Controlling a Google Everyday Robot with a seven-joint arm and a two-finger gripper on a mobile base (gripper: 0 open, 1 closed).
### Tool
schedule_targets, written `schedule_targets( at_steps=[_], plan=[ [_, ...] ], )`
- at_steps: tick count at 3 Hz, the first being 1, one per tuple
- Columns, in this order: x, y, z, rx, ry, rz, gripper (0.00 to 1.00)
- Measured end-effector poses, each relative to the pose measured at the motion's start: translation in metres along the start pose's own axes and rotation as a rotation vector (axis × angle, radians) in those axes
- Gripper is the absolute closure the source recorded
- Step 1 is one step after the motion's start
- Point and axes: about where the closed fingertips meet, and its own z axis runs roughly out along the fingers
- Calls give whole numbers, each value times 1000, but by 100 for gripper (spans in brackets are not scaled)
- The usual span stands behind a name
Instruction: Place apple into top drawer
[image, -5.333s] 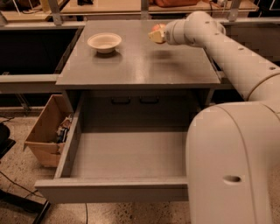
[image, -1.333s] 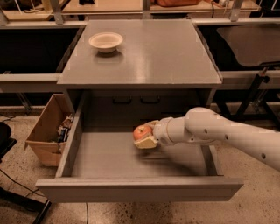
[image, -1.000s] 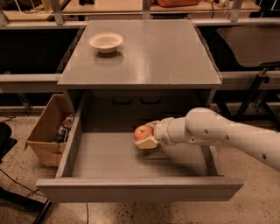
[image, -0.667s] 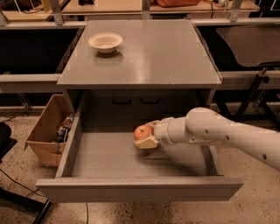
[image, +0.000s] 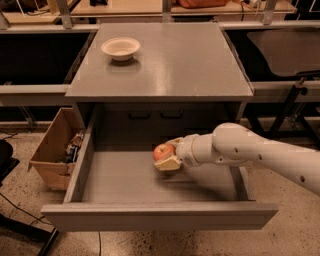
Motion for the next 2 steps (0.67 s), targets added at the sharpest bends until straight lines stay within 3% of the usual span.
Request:
schedule_targets(
  at_steps=[2],
  plan=[
    [-1,2,1,-11,-9,-6,0]
  ],
)
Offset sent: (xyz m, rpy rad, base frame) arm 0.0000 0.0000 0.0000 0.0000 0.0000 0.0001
